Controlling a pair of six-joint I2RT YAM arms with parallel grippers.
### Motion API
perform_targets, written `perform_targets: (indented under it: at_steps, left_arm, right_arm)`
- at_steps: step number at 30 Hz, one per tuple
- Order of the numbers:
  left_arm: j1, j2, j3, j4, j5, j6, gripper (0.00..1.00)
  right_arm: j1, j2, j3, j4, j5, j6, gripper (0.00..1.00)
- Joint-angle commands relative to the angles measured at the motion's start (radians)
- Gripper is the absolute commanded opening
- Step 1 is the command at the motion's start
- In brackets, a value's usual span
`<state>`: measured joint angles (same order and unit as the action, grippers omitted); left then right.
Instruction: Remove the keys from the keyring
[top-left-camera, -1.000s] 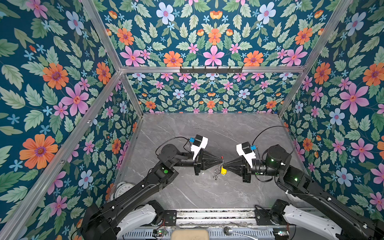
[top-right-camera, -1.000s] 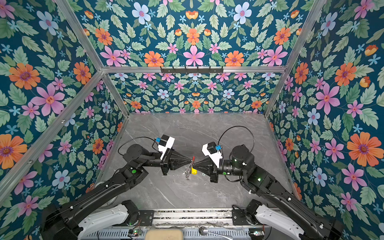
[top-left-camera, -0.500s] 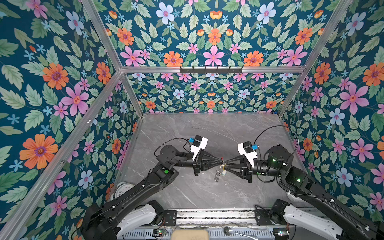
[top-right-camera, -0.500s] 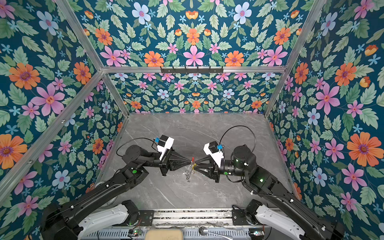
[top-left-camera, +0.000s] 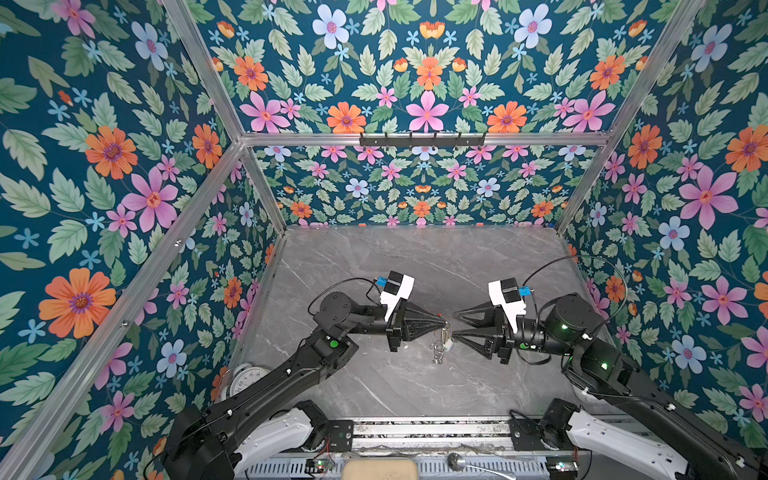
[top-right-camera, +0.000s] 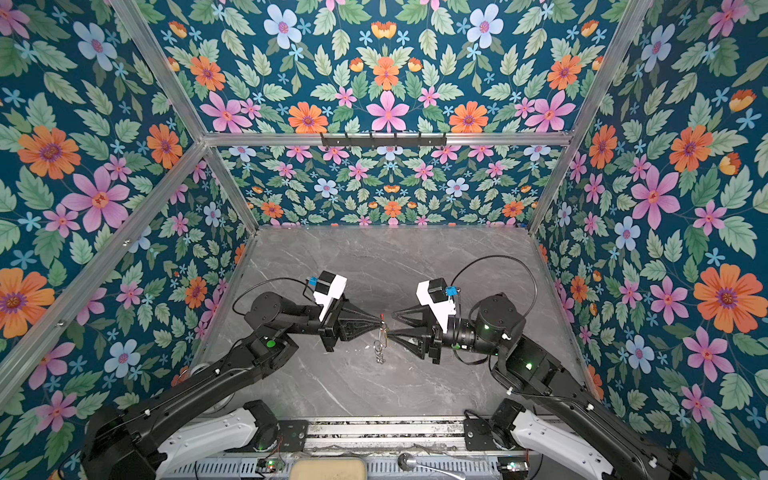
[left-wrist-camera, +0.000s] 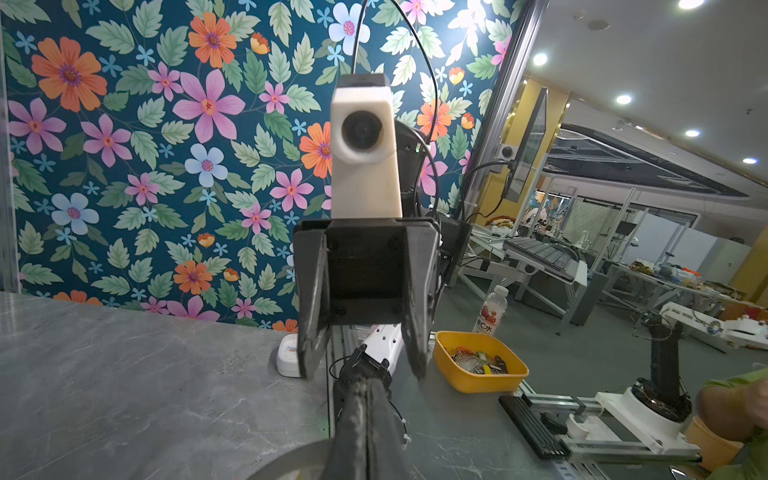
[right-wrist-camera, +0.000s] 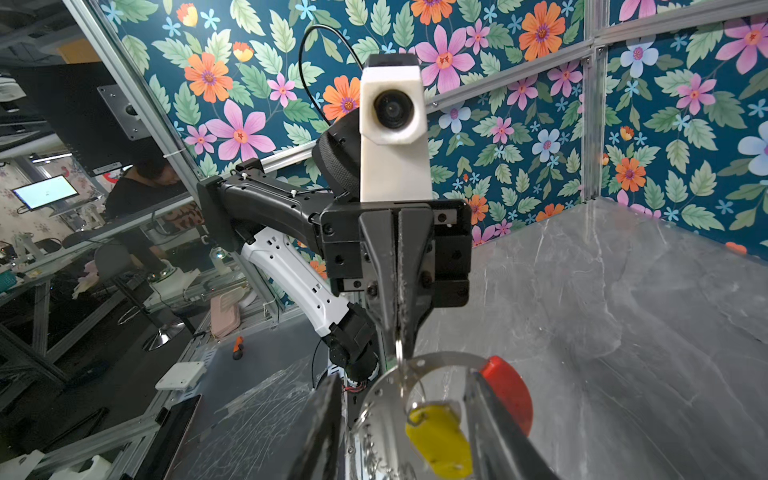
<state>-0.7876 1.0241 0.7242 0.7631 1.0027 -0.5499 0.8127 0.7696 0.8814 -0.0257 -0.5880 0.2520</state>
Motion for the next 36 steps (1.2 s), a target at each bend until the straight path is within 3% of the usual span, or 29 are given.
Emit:
perform_targets:
  at_steps: [1, 5, 10, 20, 25, 28, 31, 32, 34, 36]
  left_arm:
    - [0.000, -0.003, 0.001, 0.052, -0.012, -0.005, 0.00]
    - [0.000, -0.006, 0.000, 0.052, -0.019, -0.005, 0.00]
    - [0.000, -0.010, -0.002, 0.051, -0.022, -0.002, 0.00]
    - [0.000, -0.004, 0.001, 0.050, -0.019, -0.001, 0.00]
    - [0.001, -0.001, -0.001, 0.052, -0.022, -0.001, 0.00]
    - [0.000, 0.000, 0.001, 0.051, -0.022, -0.002, 0.00]
    - [0.000, 0.000, 0.005, 0.047, -0.021, -0.005, 0.00]
    - [0.000, -0.001, 0.007, 0.037, -0.017, -0.005, 0.03]
    - [0.002, -0.011, 0.010, -0.001, -0.016, 0.001, 0.20]
    - [0.002, -0.021, 0.022, -0.085, -0.025, 0.037, 0.29]
  right_arm:
    - [0.019, 0.016, -0.001, 0.073, -0.001, 0.027, 0.47]
    - [0.040, 0.030, -0.007, 0.073, 0.002, 0.024, 0.40]
    - [0.045, 0.033, -0.018, 0.075, 0.005, 0.029, 0.26]
    - [0.044, 0.029, -0.031, 0.096, 0.011, 0.047, 0.18]
    - [0.045, 0.033, -0.029, 0.096, 0.013, 0.055, 0.11]
    - [0.044, 0.035, -0.029, 0.088, 0.013, 0.054, 0.01]
    - [0.045, 0.028, -0.026, 0.061, 0.040, 0.047, 0.00]
    - [0.045, 0.025, -0.019, 0.036, 0.057, 0.042, 0.00]
    - [0.045, 0.019, 0.006, -0.032, 0.078, 0.031, 0.00]
    - [0.045, 0.023, 0.046, -0.137, 0.095, 0.014, 0.00]
